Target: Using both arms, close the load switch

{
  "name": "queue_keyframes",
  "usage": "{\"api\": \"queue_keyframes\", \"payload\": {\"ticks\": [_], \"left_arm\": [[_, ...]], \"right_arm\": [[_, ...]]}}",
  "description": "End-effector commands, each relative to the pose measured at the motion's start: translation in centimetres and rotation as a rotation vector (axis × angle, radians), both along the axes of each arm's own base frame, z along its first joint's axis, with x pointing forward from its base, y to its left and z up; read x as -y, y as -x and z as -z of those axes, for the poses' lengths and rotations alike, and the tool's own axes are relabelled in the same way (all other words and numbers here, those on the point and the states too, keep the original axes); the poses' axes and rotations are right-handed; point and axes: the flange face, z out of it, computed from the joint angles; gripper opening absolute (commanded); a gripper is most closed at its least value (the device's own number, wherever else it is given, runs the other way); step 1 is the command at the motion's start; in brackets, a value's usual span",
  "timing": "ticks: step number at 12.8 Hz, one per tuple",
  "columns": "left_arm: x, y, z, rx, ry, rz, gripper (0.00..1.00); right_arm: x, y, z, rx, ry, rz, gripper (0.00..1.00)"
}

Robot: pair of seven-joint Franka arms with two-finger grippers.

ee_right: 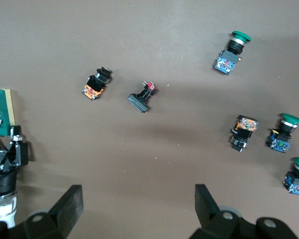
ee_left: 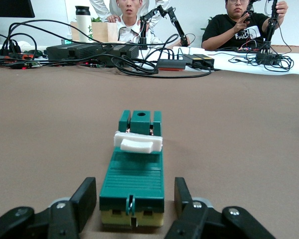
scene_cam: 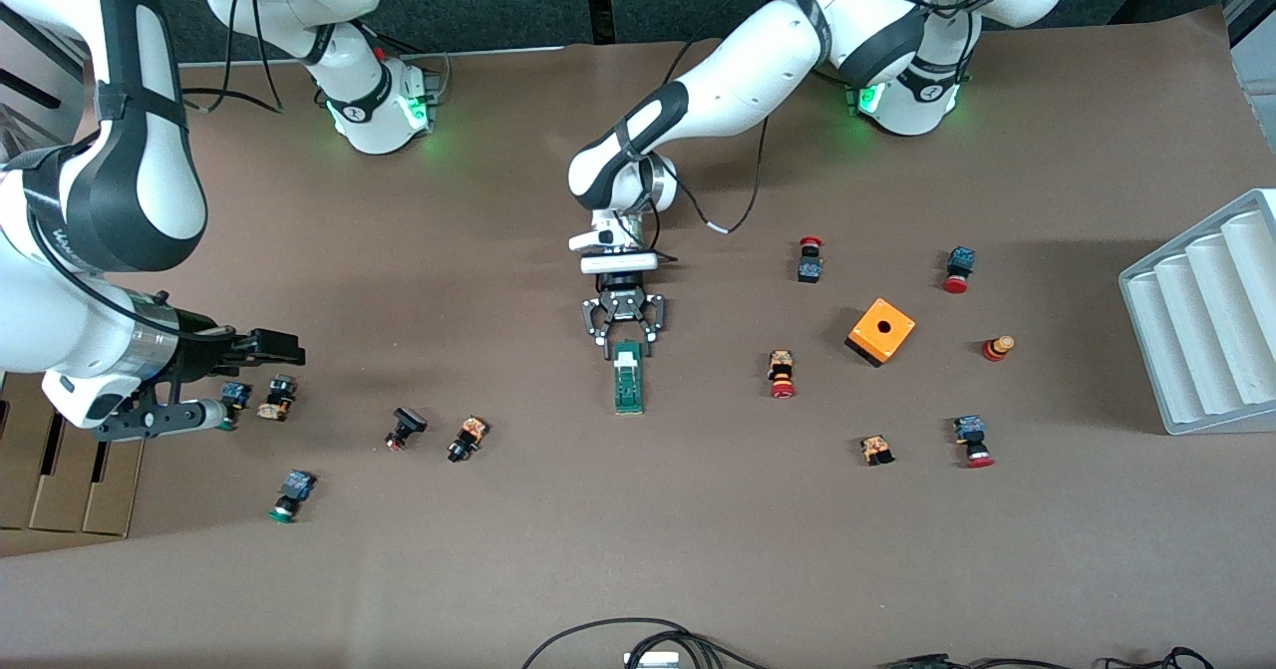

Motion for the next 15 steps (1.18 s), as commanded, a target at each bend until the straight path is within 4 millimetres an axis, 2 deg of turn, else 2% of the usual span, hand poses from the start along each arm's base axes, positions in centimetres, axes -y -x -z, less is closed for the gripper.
{"api": "queue_keyframes", "payload": {"ticks": [1, 4, 7, 10, 14, 15], "left_arm": [[0.6, 0.3, 0.1, 0.04, 0.021, 0.006, 0.71], [0.5, 0.3, 0.2, 0.044, 0.026, 0.001, 0.71], [0.2, 0.2, 0.3, 0.054, 0.026, -0.008, 0.7], [0.1, 0.2, 0.6, 0.054, 0.02, -0.007, 0.7], [0.1, 0.2, 0.7, 0.053, 0.02, -0.005, 0.7], [0.1, 0.1, 0.6, 0.055, 0.022, -0.006, 0.7]], "right_arm": [[-0.4, 0.3, -0.4, -0.009, -0.014, -0.013, 1.0], [-0.9, 0.3, -0.1, -0.013, -0.014, -0.024, 1.0], [-3.5, 0.2, 0.6, -0.012, -0.018, -0.097, 1.0], [-7.6, 0.6, 1.5, -0.023, -0.013, -0.164, 1.0], [-13.8, 0.5, 4.0, -0.001, -0.014, -0.236, 1.0], [-16.2, 0.8, 4.6, 0.01, -0.012, -0.272, 1.0]]}}
